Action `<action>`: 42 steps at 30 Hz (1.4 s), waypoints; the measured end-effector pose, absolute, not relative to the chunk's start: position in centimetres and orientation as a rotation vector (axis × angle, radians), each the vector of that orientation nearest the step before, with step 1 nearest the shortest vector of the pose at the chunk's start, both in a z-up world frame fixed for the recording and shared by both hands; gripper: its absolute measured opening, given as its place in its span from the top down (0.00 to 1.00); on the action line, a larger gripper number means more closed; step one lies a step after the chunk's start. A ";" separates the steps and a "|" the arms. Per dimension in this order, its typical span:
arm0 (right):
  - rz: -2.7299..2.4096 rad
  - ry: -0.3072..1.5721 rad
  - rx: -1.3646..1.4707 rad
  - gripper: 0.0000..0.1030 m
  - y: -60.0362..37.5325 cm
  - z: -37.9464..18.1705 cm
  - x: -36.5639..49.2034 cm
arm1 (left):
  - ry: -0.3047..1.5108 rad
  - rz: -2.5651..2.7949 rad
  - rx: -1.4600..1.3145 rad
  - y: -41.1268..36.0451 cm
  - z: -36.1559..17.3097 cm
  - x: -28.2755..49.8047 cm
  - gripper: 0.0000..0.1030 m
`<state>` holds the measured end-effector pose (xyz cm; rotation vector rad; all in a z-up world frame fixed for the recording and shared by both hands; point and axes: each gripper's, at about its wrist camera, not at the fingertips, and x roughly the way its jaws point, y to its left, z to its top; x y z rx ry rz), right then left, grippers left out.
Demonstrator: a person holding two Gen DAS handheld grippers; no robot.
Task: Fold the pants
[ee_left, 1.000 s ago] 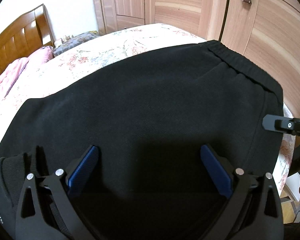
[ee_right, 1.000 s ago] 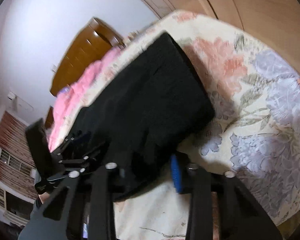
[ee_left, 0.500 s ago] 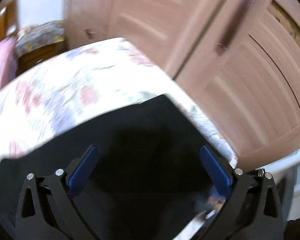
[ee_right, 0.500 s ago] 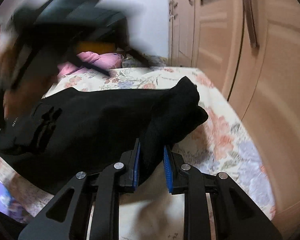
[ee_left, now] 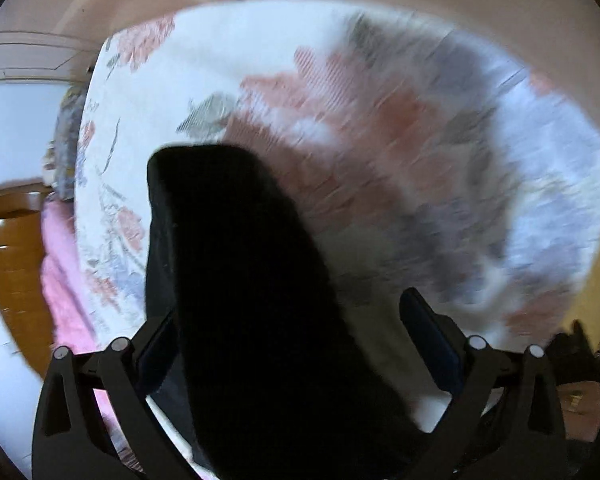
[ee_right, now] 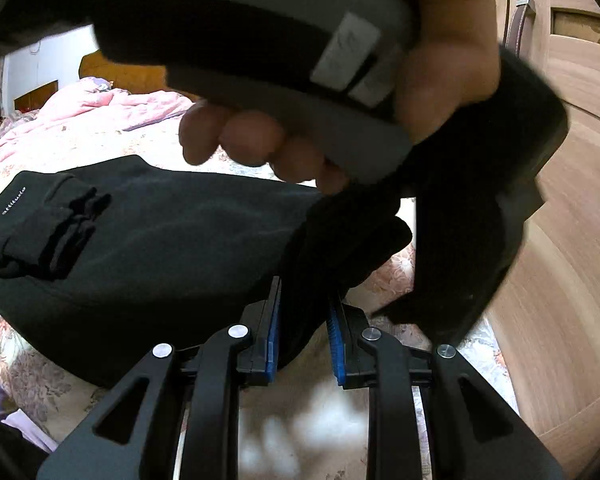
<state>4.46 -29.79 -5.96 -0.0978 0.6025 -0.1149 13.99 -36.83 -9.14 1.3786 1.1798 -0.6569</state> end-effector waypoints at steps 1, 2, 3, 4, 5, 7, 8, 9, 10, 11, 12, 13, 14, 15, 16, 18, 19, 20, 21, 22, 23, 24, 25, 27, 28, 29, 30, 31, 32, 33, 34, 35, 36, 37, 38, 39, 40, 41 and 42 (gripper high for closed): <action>-0.115 0.606 -0.096 0.78 -29.9 -6.1 4.5 | 1.201 -0.650 1.367 -36.6 -9.3 14.3 0.54; -0.114 0.606 -0.097 0.77 -29.8 -5.9 4.3 | 1.224 -0.652 1.338 -36.4 -9.1 14.6 0.59; -0.111 0.610 -0.096 0.76 -29.9 -5.8 4.2 | 1.209 -0.675 1.320 -36.1 -8.8 14.7 0.65; -0.107 0.609 -0.085 0.74 -30.1 -5.7 4.0 | 1.198 -0.692 1.311 -35.8 -8.6 14.7 0.68; -0.096 0.608 -0.064 0.68 -30.3 -5.5 3.5 | 1.191 -0.706 1.289 -35.5 -8.3 14.8 0.69; -0.063 0.614 0.005 0.18 -30.5 -5.3 2.8 | 1.196 -0.728 1.220 -34.9 -7.5 15.5 0.73; -0.023 0.610 0.066 0.11 -31.0 -5.5 2.2 | 1.201 -0.739 1.187 -34.5 -7.1 15.9 0.73; 0.001 0.615 0.111 0.11 -31.3 -5.7 1.8 | 1.204 -0.750 1.148 -33.9 -6.4 16.3 0.74; 0.004 0.628 0.136 0.11 -31.4 -5.9 1.6 | 1.201 -0.765 1.115 -33.3 -5.6 16.5 0.74; 0.007 0.643 0.153 0.11 -31.4 -6.1 1.5 | 1.198 -0.773 1.095 -33.1 -5.2 16.7 0.74; 0.027 0.624 0.179 0.11 -31.5 -5.9 1.0 | 1.196 -0.787 1.059 -32.4 -4.3 16.8 0.74; 0.095 0.563 0.215 0.14 -31.3 -5.1 0.0 | 1.192 -0.794 1.033 -31.8 -3.6 17.0 0.75; 0.199 0.513 0.235 0.14 -30.5 -4.2 -0.8 | 1.184 -0.798 0.997 -31.0 -2.7 17.3 0.75; 0.283 0.490 0.242 0.14 -29.9 -3.5 -1.0 | 1.179 -0.801 0.978 -30.9 -2.2 17.3 0.75; 0.376 0.477 0.252 0.14 -28.9 -2.8 -1.1 | 1.175 -0.809 0.953 -30.3 -1.5 17.4 0.75; 0.570 0.517 0.283 0.10 -26.1 -1.9 0.2 | 1.167 -0.815 0.905 -29.4 -0.6 17.8 0.75; 0.581 0.544 0.254 0.10 -24.3 -1.7 1.1 | 1.163 -0.816 0.885 -29.0 -0.2 17.9 0.75; 0.520 0.552 0.214 0.10 -23.4 -1.6 1.4 | 1.156 -0.817 0.858 -28.4 0.3 18.1 0.75; 0.449 0.542 0.192 0.10 -22.9 -1.5 1.2 | 1.143 -0.816 0.820 -27.5 1.2 18.1 0.76; 0.424 0.526 0.207 0.10 -23.1 -1.6 0.9 | 1.128 -0.816 0.780 -26.3 2.1 18.3 0.76; 0.428 0.511 0.254 0.10 -23.8 -1.8 0.2 | 1.119 -0.818 0.740 -25.2 3.0 18.3 0.76; 0.413 0.506 0.264 0.10 -24.2 -2.0 -0.3 | 1.114 -0.818 0.702 -24.1 3.8 18.6 0.76; 0.361 0.500 0.253 0.10 -24.8 -2.4 -1.2 | 1.106 -0.819 0.649 -22.4 4.9 18.8 0.76; 0.242 0.532 0.214 0.09 -25.2 -3.5 -1.9 | 1.098 -0.819 0.583 -20.1 6.3 19.5 0.76; 0.177 0.606 0.223 0.09 -25.4 -4.5 -1.1 | 1.091 -0.822 0.535 -18.6 7.2 19.9 0.77; 0.173 0.641 0.246 0.09 -25.3 -5.0 -0.5 | 1.084 -0.827 0.498 -17.4 8.0 20.1 0.77; 0.168 0.662 0.263 0.09 -24.9 -5.4 0.4 | 1.076 -0.831 0.466 -16.3 8.7 20.2 0.77; 0.159 0.664 0.251 0.09 -24.3 -5.3 1.0 | 1.063 -0.837 0.439 -15.3 9.4 20.2 0.77; 0.171 0.664 0.223 0.09 -22.9 -5.0 2.1 | 1.055 -0.838 0.422 -14.6 9.9 20.2 0.77; 0.192 0.670 0.192 0.09 -21.3 -4.8 3.1 | 1.038 -0.839 0.391 -13.5 10.7 19.9 0.77; 0.188 0.686 0.150 0.08 -19.6 -4.8 4.0 | 1.025 -0.840 0.365 -12.5 11.3 19.7 0.77; 0.152 0.715 0.080 0.08 -17.5 -5.2 5.0 | 1.016 -0.841 0.344 -11.6 11.9 19.5 0.77; 0.121 0.727 0.009 0.08 -16.1 -5.8 5.4 | 0.999 -0.841 0.310 -10.1 12.8 19.2 0.77; 0.069 0.726 -0.076 0.08 -15.1 -6.4 5.6 | 0.981 -0.841 0.285 -8.8 13.5 18.9 0.78; 0.006 0.720 -0.176 0.08 -14.1 -7.0 5.7 | 0.959 -0.842 0.251 -7.1 14.2 18.5 0.78; 0.000 0.702 -0.215 0.08 -13.9 -7.0 5.4 | 0.932 -0.841 0.193 -4.1 15.1 18.2 0.78; -0.013 0.688 -0.233 0.08 -13.9 -6.7 4.9 | 0.912 -0.834 0.143 -1.4 15.4 17.9 0.78; -0.023 0.676 -0.244 0.08 -13.7 -6.4 4.7 | 0.900 -0.825 0.108 0.5 15.5 17.8 0.78; -0.034 0.658 -0.266 0.08 -13.2 -6.2 4.8 | 0.877 -0.803 0.036 4.5 15.2 17.7 0.78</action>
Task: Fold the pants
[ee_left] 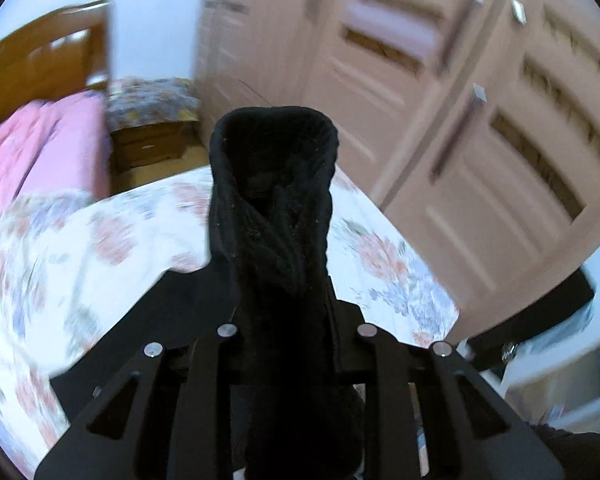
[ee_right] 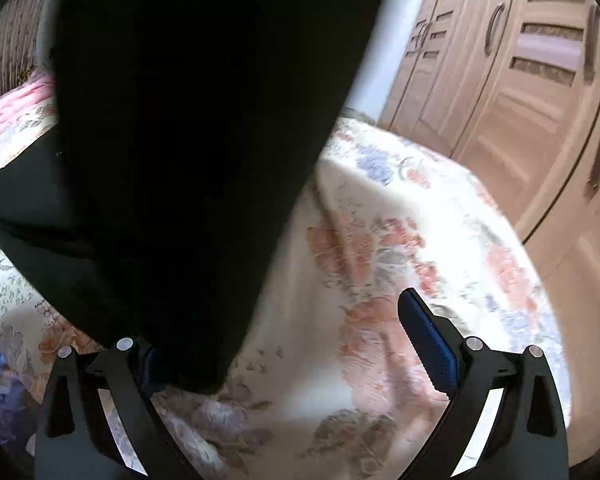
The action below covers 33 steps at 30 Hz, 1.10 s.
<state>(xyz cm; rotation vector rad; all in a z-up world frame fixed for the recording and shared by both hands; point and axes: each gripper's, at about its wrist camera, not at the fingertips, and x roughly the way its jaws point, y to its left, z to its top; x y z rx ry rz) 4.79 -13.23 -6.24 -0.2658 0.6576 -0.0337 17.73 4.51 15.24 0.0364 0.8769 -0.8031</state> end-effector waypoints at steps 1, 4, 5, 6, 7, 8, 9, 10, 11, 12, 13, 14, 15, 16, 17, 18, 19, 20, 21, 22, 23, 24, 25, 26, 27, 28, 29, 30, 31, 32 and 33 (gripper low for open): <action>-0.044 0.628 -0.300 0.08 -12.6 -5.9 4.5 | 0.857 -0.782 -0.024 7.9 14.6 17.7 0.78; -0.035 0.612 -0.322 0.08 -12.0 -6.1 4.2 | 0.857 -0.719 -0.238 18.1 9.9 18.2 0.78; -0.021 0.634 -0.325 0.08 -11.9 -6.4 4.1 | 0.868 -0.695 -0.317 21.5 7.1 18.2 0.78; -0.018 0.646 -0.334 0.08 -12.1 -6.8 4.2 | 0.888 -0.659 -0.381 23.9 4.3 18.2 0.78; -0.018 0.651 -0.345 0.08 -11.9 -7.0 4.2 | 0.914 -0.626 -0.452 26.3 0.9 18.0 0.78; -0.018 0.648 -0.349 0.08 -11.9 -7.1 4.3 | 0.932 -0.611 -0.519 28.0 -2.4 17.7 0.78; -0.021 0.648 -0.353 0.07 -11.9 -6.8 4.1 | 0.955 -0.590 -0.577 29.2 -5.9 17.4 0.78; -0.024 0.651 -0.357 0.05 -11.9 -6.8 4.1 | 0.972 -0.572 -0.609 29.8 -8.1 17.3 0.78; -0.023 0.652 -0.357 0.05 -11.2 -7.0 4.8 | 0.943 -0.589 -0.661 30.3 -9.8 16.9 0.78; -0.024 0.654 -0.359 0.05 -11.2 -6.9 4.8 | 0.886 -0.618 -0.695 30.7 -10.1 16.4 0.78; -0.025 0.655 -0.363 0.05 -11.1 -6.9 4.8 | 0.867 -0.620 -0.690 30.8 -9.6 16.2 0.78; -0.028 0.659 -0.364 0.05 -11.6 -6.9 5.3 | 0.857 -0.617 -0.678 30.6 -9.1 16.1 0.78; -0.031 0.663 -0.365 0.05 -11.3 -6.8 5.1 | 0.839 -0.610 -0.647 30.2 -8.0 15.9 0.78; -0.036 0.667 -0.365 0.05 -11.3 -6.5 5.1 | 0.823 -0.605 -0.605 29.8 -6.7 15.6 0.79; -0.037 0.670 -0.364 0.05 -11.1 -7.1 5.0 | 0.807 -0.605 -0.576 29.6 -5.6 15.4 0.79; -0.036 0.672 -0.361 0.05 -11.0 -7.1 4.9 | 0.780 -0.607 -0.546 29.3 -4.2 14.9 0.79; -0.031 0.671 -0.359 0.05 -10.9 -7.0 4.8 | 0.763 -0.609 -0.533 29.3 -3.3 14.5 0.79; -0.025 0.669 -0.364 0.05 -10.8 -7.0 4.8 | 0.751 -0.602 -0.519 29.2 -2.6 14.1 0.79; -0.018 0.667 -0.375 0.05 -10.5 -7.0 4.8 | 0.750 -0.589 -0.505 29.1 -2.6 14.0 0.79; -0.012 0.664 -0.387 0.05 -10.3 -7.2 4.8 | 0.762 -0.576 -0.507 29.4 -3.5 14.1 0.79; -0.008 0.664 -0.395 0.05 -10.1 -7.4 4.9 | 0.787 -0.560 -0.526 29.8 -4.6 14.6 0.79; -0.006 0.666 -0.395 0.05 -10.2 -7.5 5.0 | 0.838 -0.537 -0.565 30.4 -7.0 15.3 0.79; -0.004 0.669 -0.393 0.05 -10.2 -7.6 5.1 | 0.867 -0.530 -0.591 30.5 -8.4 15.8 0.78; -0.002 0.675 -0.390 0.05 -10.4 -7.6 5.2 | 0.859 -0.541 -0.628 30.8 -9.2 16.0 0.78; -0.005 0.680 -0.393 0.05 -10.3 -7.5 5.2 | 0.842 -0.560 -0.683 31.2 -9.4 15.8 0.78; -0.016 0.678 -0.411 0.05 -10.2 -7.3 5.2 | 0.820 -0.548 -0.670 31.2 -8.5 15.4 0.79; -0.026 0.671 -0.427 0.05 -10.0 -7.3 5.1 | 0.801 -0.530 -0.635 30.9 -7.6 15.0 0.79; -0.036 0.663 -0.439 0.05 -9.9 -7.2 5.0 | 0.773 -0.510 -0.580 30.4 -6.2 14.4 0.80; -0.041 0.664 -0.435 0.05 -10.0 -7.3 5.0 | 0.758 -0.504 -0.558 30.4 -5.3 14.1 0.80; -0.041 0.665 -0.429 0.05 -10.1 -7.4 5.1 | 0.759 -0.505 -0.560 30.5 -5.2 14.1 0.80; -0.040 0.664 -0.429 0.05 -10.1 -7.4 5.1 | 0.782 -0.507 -0.581 30.7 -5.7 14.3 0.80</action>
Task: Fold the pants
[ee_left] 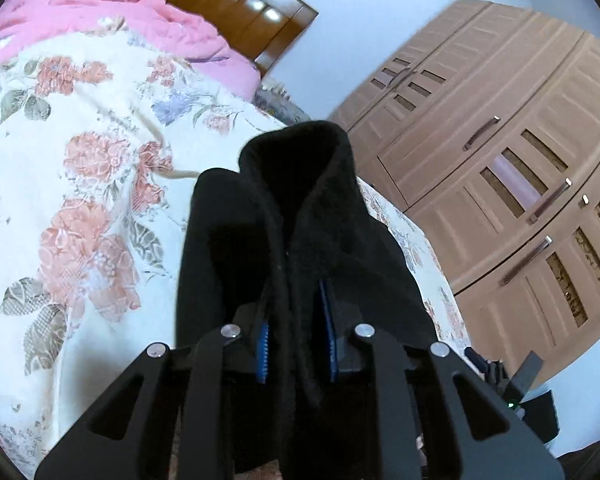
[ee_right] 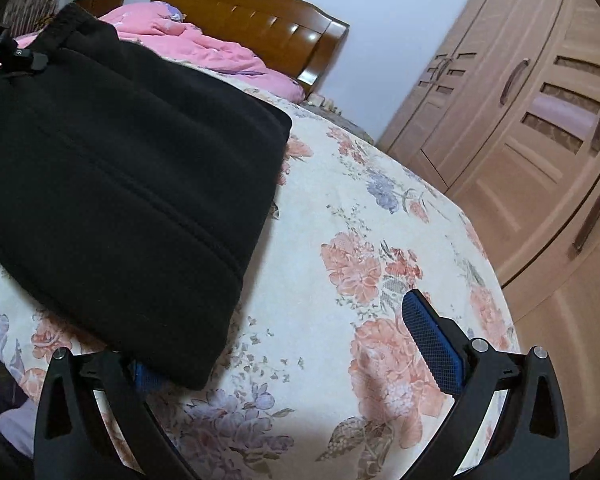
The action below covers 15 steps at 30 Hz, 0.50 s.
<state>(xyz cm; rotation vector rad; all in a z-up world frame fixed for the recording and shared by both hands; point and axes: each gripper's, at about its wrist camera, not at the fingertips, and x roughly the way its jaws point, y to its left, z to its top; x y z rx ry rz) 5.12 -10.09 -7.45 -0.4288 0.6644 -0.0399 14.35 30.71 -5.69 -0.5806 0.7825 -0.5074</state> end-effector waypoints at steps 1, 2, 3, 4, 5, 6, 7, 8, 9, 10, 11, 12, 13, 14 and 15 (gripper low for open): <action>-0.039 0.662 -0.438 0.05 -10.0 -7.4 5.1 | 0.816 -0.501 -0.600 31.0 -6.8 14.7 0.79; -0.038 0.660 -0.447 0.05 -9.9 -7.4 5.1 | 0.849 -0.492 -0.621 31.3 -8.4 15.3 0.78; -0.035 0.660 -0.456 0.05 -9.7 -7.3 5.0 | 0.847 -0.508 -0.673 31.7 -9.6 15.4 0.75; -0.018 0.661 -0.474 0.05 -9.6 -7.1 4.8 | 0.835 -0.526 -0.719 32.5 -10.2 15.3 0.74; 0.008 0.664 -0.478 0.05 -9.6 -6.9 4.7 | 0.832 -0.532 -0.739 33.1 -10.1 15.3 0.71; 0.059 0.672 -0.472 0.05 -9.8 -6.6 4.4 | 0.814 -0.498 -0.722 33.3 -9.5 14.8 0.67; 0.120 0.679 -0.457 0.05 -10.1 -6.3 3.9 | 0.798 -0.448 -0.697 33.6 -8.7 14.4 0.64; 0.200 0.681 -0.424 0.05 -10.8 -5.9 3.2 | 0.793 -0.404 -0.679 33.9 -8.1 14.0 0.60; 0.274 0.691 -0.384 0.05 -11.6 -5.5 2.6 | 0.774 -0.341 -0.652 34.5 -6.9 13.3 0.50; 0.357 0.696 -0.308 0.05 -12.8 -4.9 2.0 | 0.740 -0.303 -0.631 34.8 -5.7 12.5 0.41; 0.393 0.689 -0.248 0.05 -13.8 -4.4 1.7 | 0.700 -0.282 -0.597 34.8 -4.0 11.5 0.39; 0.426 0.677 -0.158 0.05 -15.1 -3.7 1.7 | 0.682 -0.291 -0.565 34.3 -2.8 11.0 0.38; 0.434 0.668 -0.080 0.05 -16.1 -3.1 2.1 | 0.671 -0.316 -0.530 33.5 -1.7 10.6 0.36; 0.435 0.661 -0.037 0.05 -16.5 -2.6 2.7 | 0.663 -0.352 -0.494 32.4 -0.7 10.4 0.33; 0.439 0.648 -0.002 0.05 -16.7 -2.2 3.5 | 0.655 -0.409 -0.444 30.4 0.2 10.2 0.29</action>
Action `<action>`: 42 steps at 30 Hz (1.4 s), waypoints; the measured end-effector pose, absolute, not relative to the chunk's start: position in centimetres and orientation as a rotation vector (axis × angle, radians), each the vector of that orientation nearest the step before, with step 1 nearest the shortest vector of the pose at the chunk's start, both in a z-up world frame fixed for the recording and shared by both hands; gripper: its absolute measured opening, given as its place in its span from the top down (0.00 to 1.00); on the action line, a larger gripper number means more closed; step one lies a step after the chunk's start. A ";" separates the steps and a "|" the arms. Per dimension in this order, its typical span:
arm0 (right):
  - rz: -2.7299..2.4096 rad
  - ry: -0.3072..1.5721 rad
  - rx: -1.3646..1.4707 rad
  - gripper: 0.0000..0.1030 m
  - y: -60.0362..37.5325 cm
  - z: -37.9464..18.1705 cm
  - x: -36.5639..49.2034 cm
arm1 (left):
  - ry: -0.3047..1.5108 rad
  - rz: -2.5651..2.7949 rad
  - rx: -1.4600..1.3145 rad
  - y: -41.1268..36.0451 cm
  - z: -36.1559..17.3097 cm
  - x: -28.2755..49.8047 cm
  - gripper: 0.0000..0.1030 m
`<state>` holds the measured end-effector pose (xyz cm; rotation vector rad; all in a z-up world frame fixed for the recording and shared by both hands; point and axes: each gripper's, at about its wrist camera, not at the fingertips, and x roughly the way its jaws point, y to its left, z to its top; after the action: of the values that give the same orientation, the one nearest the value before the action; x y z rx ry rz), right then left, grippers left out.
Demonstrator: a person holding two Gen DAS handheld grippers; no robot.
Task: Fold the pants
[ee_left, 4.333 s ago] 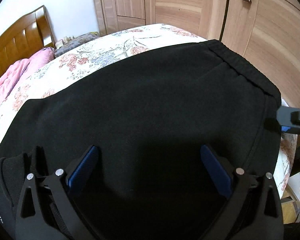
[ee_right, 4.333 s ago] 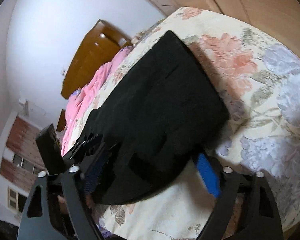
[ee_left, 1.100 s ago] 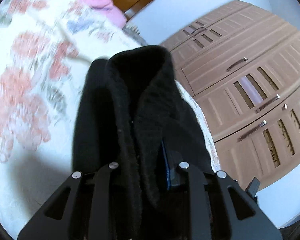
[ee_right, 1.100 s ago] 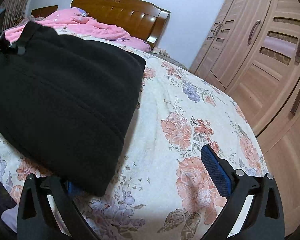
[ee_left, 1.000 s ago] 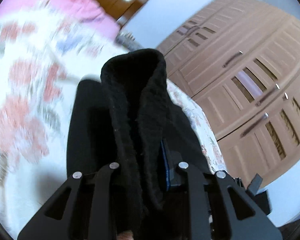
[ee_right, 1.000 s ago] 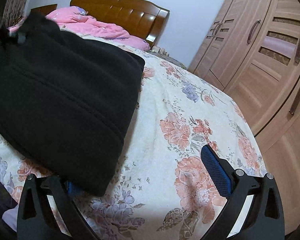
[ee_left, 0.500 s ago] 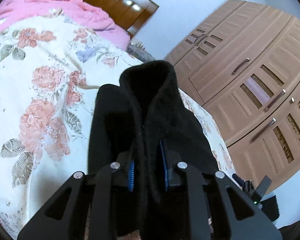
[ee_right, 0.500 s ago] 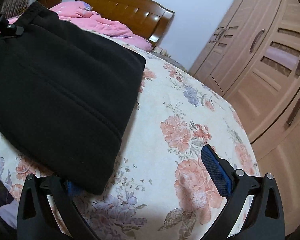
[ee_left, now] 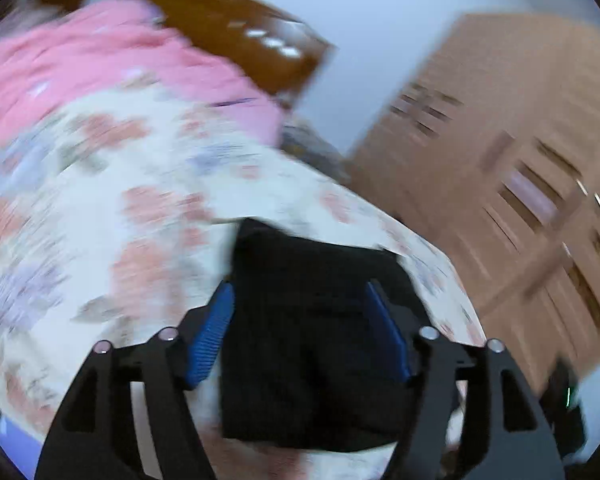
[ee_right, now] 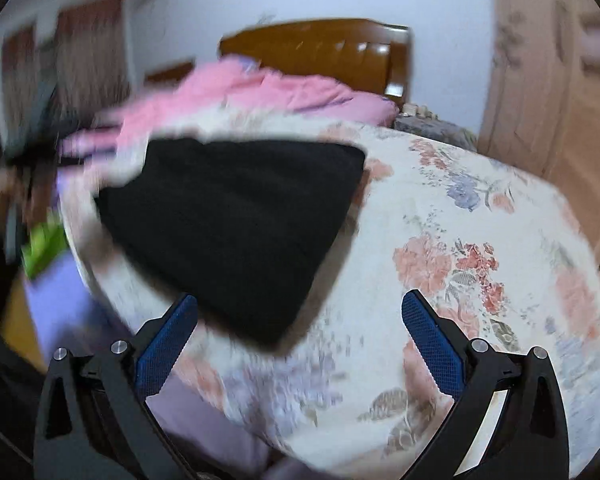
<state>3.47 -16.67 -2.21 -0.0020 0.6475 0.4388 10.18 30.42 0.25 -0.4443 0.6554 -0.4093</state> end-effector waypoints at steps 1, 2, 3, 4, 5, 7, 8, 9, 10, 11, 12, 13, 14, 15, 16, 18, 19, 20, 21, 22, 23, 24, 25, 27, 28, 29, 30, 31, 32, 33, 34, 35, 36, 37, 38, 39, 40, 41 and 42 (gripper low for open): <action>0.444 0.636 0.016 0.05 -16.4 -1.9 4.4 | 0.658 -0.459 -0.391 28.5 0.9 10.2 0.28; 0.452 0.629 0.017 0.05 -15.6 -1.5 5.7 | 0.664 -0.488 -0.351 27.3 1.0 10.2 0.28; 0.453 0.627 0.005 0.05 -14.8 -1.4 6.6 | 0.681 -0.526 -0.278 24.8 0.9 10.5 0.28; 0.448 0.633 -0.025 0.05 -13.6 -1.4 7.8 | 0.701 -0.533 -0.235 23.7 0.3 10.4 0.28; 0.445 0.645 -0.054 0.05 -12.6 -1.6 8.5 | 0.747 -0.535 -0.161 22.0 -0.7 10.5 0.28; 0.447 0.695 -0.126 0.05 -10.7 -2.7 9.8 | 0.819 -0.514 -0.108 21.3 -3.2 10.3 0.32; 0.451 0.736 -0.169 0.05 -10.0 -3.8 10.4 | 0.822 -0.499 -0.117 21.7 -4.3 10.1 0.35; 0.482 0.750 -0.148 0.05 -10.2 -4.5 10.6 | 0.759 -0.522 -0.155 22.7 -4.9 9.1 0.35; 0.503 0.765 -0.094 0.05 -10.8 -4.8 10.9 | 0.745 -0.543 -0.186 23.2 -5.1 8.9 0.35; 0.520 0.794 -0.059 0.05 -11.3 -4.9 11.2 | 0.742 -0.555 -0.205 23.5 -5.0 8.8 0.35; 0.540 0.830 -0.029 0.05 -11.7 -4.9 11.7 | 0.749 -0.556 -0.201 23.4 -4.8 8.9 0.35; 0.549 0.843 -0.020 0.05 -12.1 -4.3 12.0 | 0.764 -0.550 -0.189 23.3 -4.6 9.0 0.35; 0.545 0.827 -0.029 0.05 -12.4 -3.6 11.9 | 0.780 -0.539 -0.178 22.9 -4.1 9.4 0.35; 0.553 0.784 -0.040 0.05 -12.7 -2.4 11.8 | 0.782 -0.529 -0.177 23.0 -3.2 9.4 0.33; 0.568 0.746 -0.038 0.05 -13.0 -1.3 12.1 | 0.753 -0.537 -0.183 23.1 -2.0 9.4 0.26; 0.610 0.690 0.010 0.05 -13.4 0.5 13.7 | 0.704 -0.557 -0.190 22.9 -0.5 10.6 0.18; 0.643 0.693 0.037 0.05 -13.2 0.9 14.9 | 0.701 -0.556 -0.183 22.8 -0.2 11.2 0.18; 0.738 0.717 0.072 0.05 -12.5 0.9 16.4 | 0.710 -0.549 -0.176 22.7 -0.3 12.1 0.18; 0.826 0.733 0.086 0.05 -11.5 0.7 17.8 | 0.746 -0.540 -0.180 22.7 -1.0 13.2 0.18; 0.885 0.749 0.085 0.05 -10.6 0.4 18.7 | 0.786 -0.531 -0.190 22.8 -1.8 14.1 0.18; 0.944 0.786 0.065 0.05 -9.2 -0.2 20.1 | 0.821 -0.515 -0.198 22.9 -2.9 14.9 0.18; 0.954 0.822 0.031 0.05 -8.2 -0.9 21.5 | 0.849 -0.514 -0.210 23.0 -4.1 15.1 0.18; 0.898 0.864 -0.043 0.05 -6.8 -1.9 23.2 | 0.840 -0.516 -0.211 23.1 -4.8 14.9 0.18; 0.778 0.909 -0.136 0.05 -6.1 -3.8 25.9 | 0.807 -0.501 -0.167 22.8 -5.5 14.2 0.18; 0.736 0.939 -0.125 0.05 -6.7 -5.1 27.6 | 0.806 -0.494 -0.151 22.7 -5.6 14.2 0.18; 0.771 0.942 -0.065 0.05 -7.4 -5.3 28.0 | 0.809 -0.491 -0.142 22.5 -5.7 14.1 0.18; 0.790 0.939 -0.019 0.05 -8.0 -5.0 28.3 | 0.815 -0.490 -0.140 22.6 -5.7 14.2 0.18; 0.784 0.944 -0.022 0.05 -8.1 -4.7 28.2 | 0.817 -0.495 -0.149 22.8 -5.8 14.3 0.18; 0.767 0.937 -0.038 0.05 -7.9 -4.2 27.7 | 0.818 -0.501 -0.159 22.9 -5.8 14.5 0.18; 0.749 0.914 -0.054 0.05 -7.7 -3.5 27.2 | 0.819 -0.507 -0.170 23.1 -5.9 14.6 0.18; 0.769 0.875 -0.048 0.05 -7.5 -2.5 26.5 | 0.821 -0.507 -0.170 23.1 -5.9 14.7 0.18; 0.803 0.863 -0.027 0.05 -7.5 -2.2 26.9 | 0.823 -0.503 -0.164 23.0 -5.9 14.8 0.18; 0.840 0.880 0.000 0.05 -7.2 -2.4 27.5 | 0.822 -0.499 -0.160 22.9 -5.8 14.6 0.18; 0.830 0.925 -0.017 0.05 -6.6 -3.4 28.4 | 0.820 -0.496 -0.157 22.8 -5.8 14.6 0.18; 0.835 0.959 -0.044 0.04 -5.9 -4.4 29.2 | 0.818 -0.496 -0.156 22.8 -5.8 14.6 0.18; 0.837 0.951 -0.071 0.04 -5.7 -4.8 29.3 | 0.815 -0.500 -0.167 23.0 -5.9 14.6 0.18; 0.815 0.916 -0.091 0.05 -5.8 -4.7 29.6 | 0.813 -0.505 -0.182 23.2 -5.9 14.6 0.18; 0.753 0.902 -0.088 0.05 -6.2 -4.3 29.9 | 0.813 -0.512 -0.203 23.5 -5.9 14.7 0.18; 0.704 0.890 -0.070 0.08 -6.7 -3.8 29.9 | 0.815 -0.515 -0.208 23.5 -5.8 14.7 0.18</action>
<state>29.91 -6.67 -3.76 -0.0695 0.8904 0.7041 14.67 23.49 -5.84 -0.2081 0.8151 -0.5154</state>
